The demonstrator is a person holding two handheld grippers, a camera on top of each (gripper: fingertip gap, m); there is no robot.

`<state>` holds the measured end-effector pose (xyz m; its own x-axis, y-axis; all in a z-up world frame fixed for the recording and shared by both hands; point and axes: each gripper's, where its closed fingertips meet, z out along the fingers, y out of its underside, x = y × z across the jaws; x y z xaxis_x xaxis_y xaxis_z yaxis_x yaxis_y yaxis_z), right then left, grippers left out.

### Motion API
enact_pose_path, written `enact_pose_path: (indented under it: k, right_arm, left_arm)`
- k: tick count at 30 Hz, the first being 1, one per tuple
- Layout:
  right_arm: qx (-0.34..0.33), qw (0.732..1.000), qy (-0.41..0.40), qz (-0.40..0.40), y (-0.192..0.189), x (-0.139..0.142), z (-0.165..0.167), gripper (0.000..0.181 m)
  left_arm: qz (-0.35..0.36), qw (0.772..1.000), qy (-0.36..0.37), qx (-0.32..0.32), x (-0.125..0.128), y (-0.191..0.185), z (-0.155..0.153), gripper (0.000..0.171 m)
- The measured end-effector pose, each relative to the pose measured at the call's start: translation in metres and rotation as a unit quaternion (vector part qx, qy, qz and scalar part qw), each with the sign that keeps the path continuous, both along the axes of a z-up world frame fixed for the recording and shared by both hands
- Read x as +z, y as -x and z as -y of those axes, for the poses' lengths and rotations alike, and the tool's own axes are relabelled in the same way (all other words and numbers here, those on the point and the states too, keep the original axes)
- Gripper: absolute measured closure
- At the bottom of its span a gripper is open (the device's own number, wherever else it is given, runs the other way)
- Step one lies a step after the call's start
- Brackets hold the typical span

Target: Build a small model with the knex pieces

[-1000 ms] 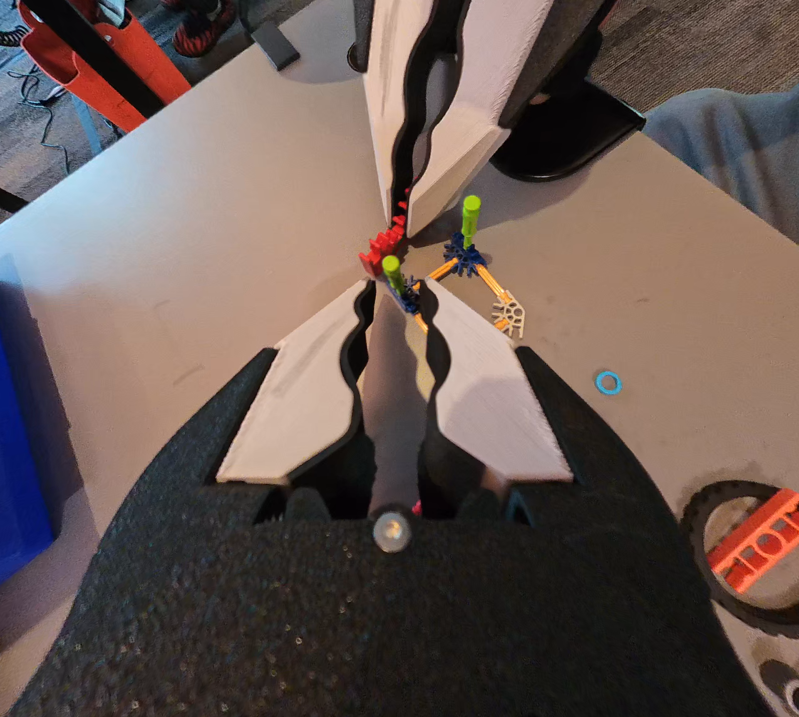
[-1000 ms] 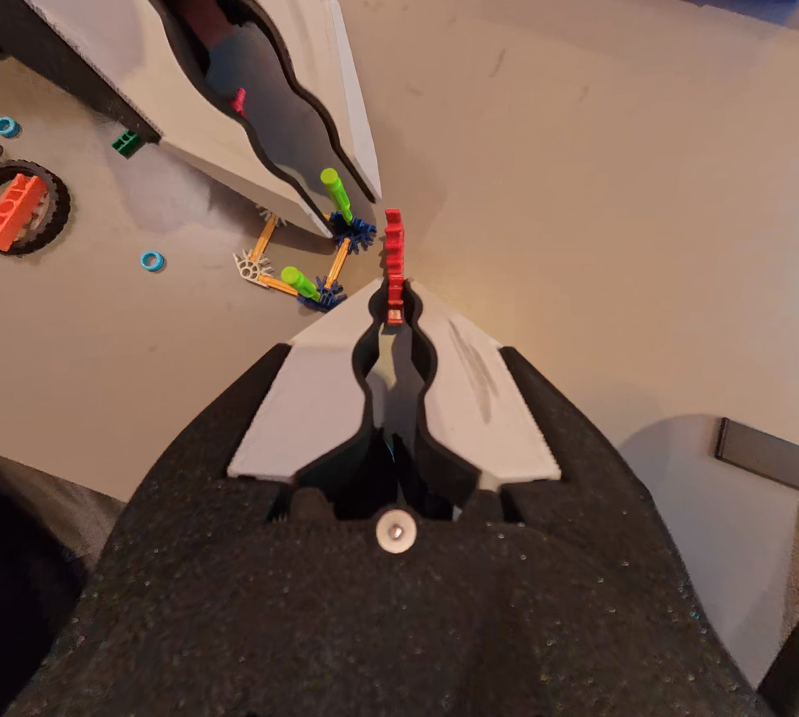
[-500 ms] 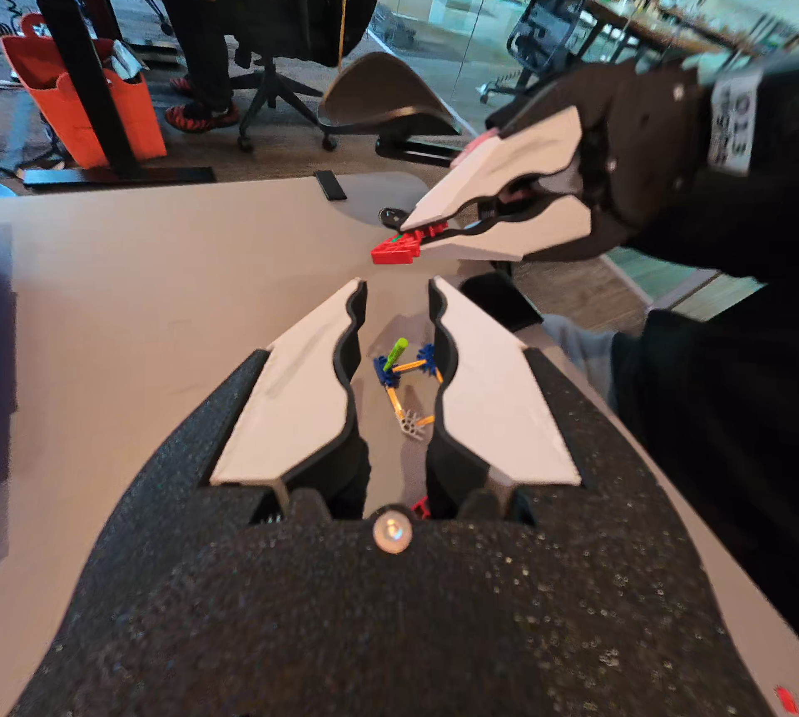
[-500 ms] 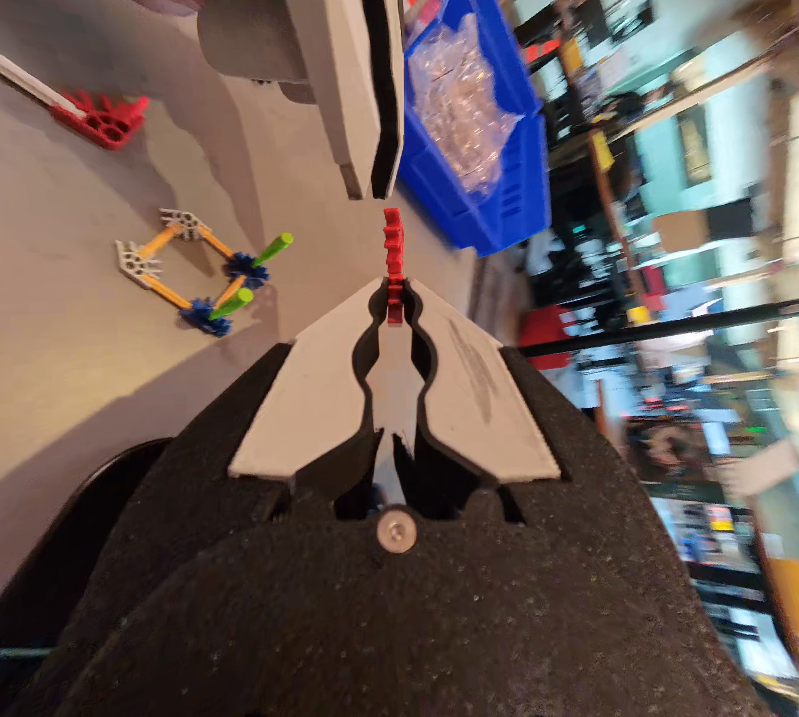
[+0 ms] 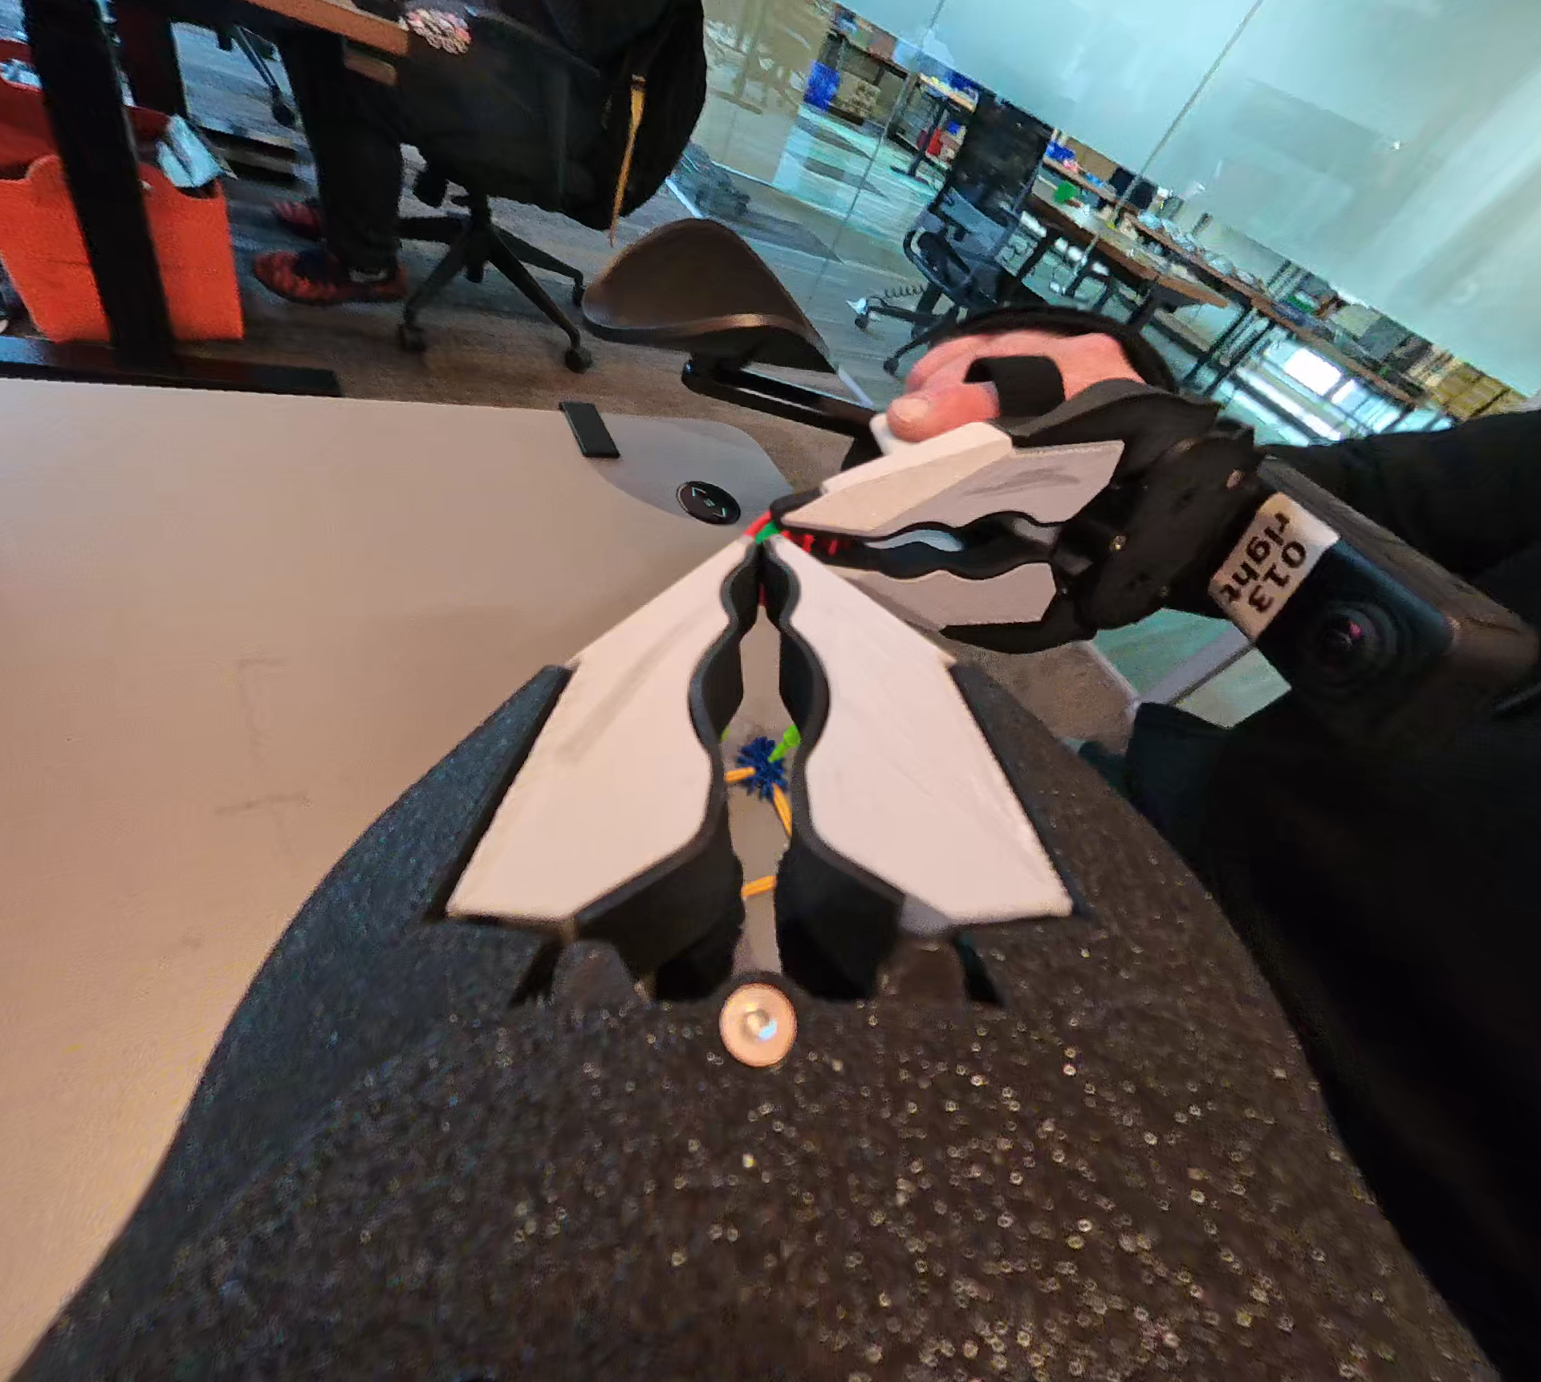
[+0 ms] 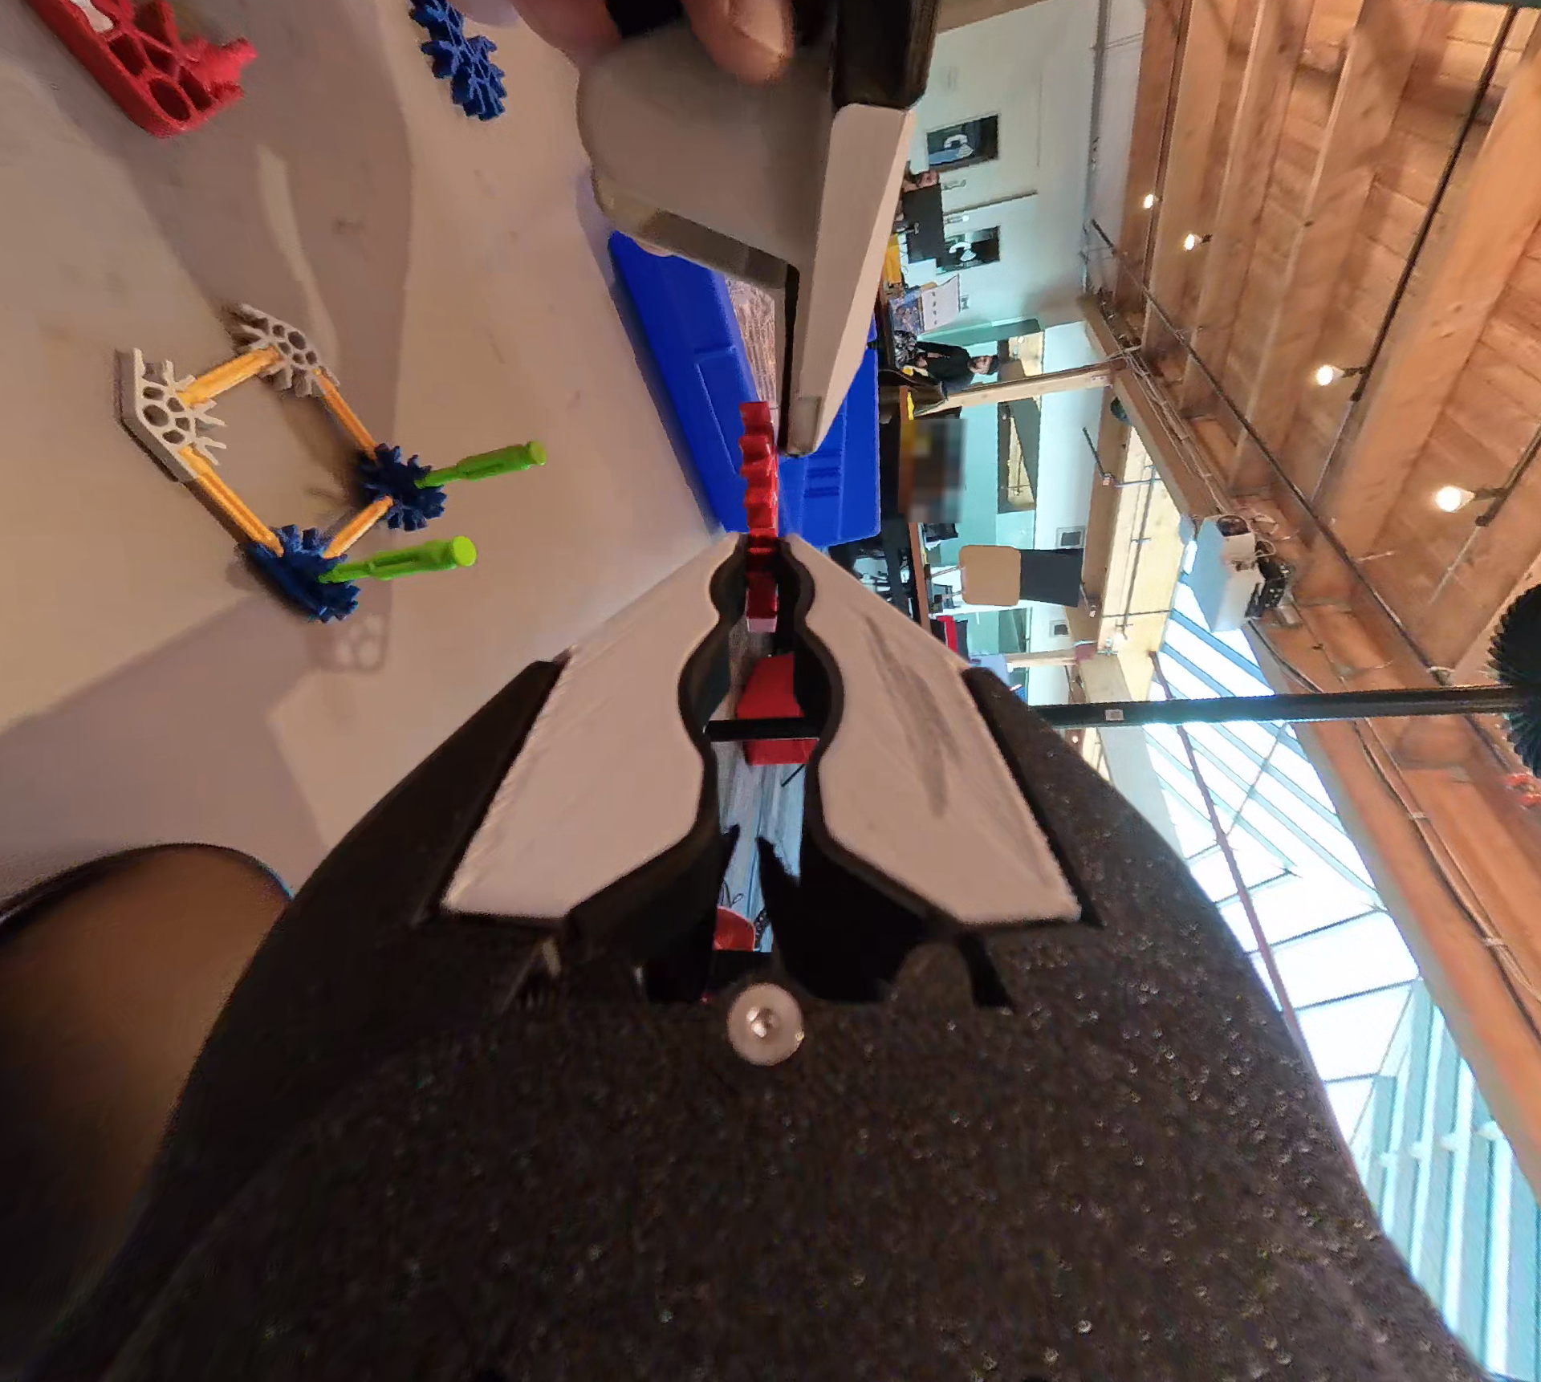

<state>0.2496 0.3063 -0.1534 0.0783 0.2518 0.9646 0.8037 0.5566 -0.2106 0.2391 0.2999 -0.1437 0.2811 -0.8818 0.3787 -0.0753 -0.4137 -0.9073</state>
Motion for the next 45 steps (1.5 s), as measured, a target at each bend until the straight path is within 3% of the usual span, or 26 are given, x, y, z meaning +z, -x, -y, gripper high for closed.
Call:
enact_pose_path:
  k: [4,8,12,18,26,29,34,39,45]
  right_arm:
    - [0.008,0.998,0.054,-0.019,-0.002,-0.001,0.004,0.176]
    - [-0.009,1.0,0.012,-0.015,-0.006,0.006,-0.002,0.177]
    - [-0.012,0.999,-0.021,-0.023,-0.006,0.013,-0.003,0.177]
    - [0.003,0.999,-0.048,-0.022,-0.002,0.02,0.002,0.177]
    - [0.002,0.998,-0.057,-0.018,-0.003,0.02,0.004,0.177]
    - [0.002,0.998,-0.063,-0.019,-0.004,0.022,0.006,0.176]
    - [0.001,0.997,-0.069,-0.021,-0.005,0.025,0.005,0.177]
    - [0.004,0.997,-0.07,-0.02,-0.005,0.022,0.006,0.177]
    - [0.007,0.997,-0.077,-0.023,0.0,0.019,0.012,0.177]
  left_arm:
    - [-0.023,0.999,-0.024,-0.001,-0.002,-0.001,0.002,0.171]
    - [-0.016,1.0,0.015,-0.002,-0.004,0.007,-0.003,0.169]
    - [-0.009,0.998,0.058,-0.012,-0.011,0.004,0.001,0.146]
    - [0.018,0.999,0.039,-0.012,0.0,-0.003,0.004,0.171]
    - [0.034,0.999,0.04,0.001,0.002,-0.001,0.0,0.17]
    - [0.042,0.997,0.057,0.005,0.002,0.001,-0.003,0.157]
    - [0.065,0.996,0.066,-0.006,0.007,0.0,0.0,0.159]
    - [0.089,0.993,0.078,-0.021,0.013,0.002,0.003,0.145]
    - [0.086,0.994,0.062,-0.012,0.015,0.0,0.003,0.168]
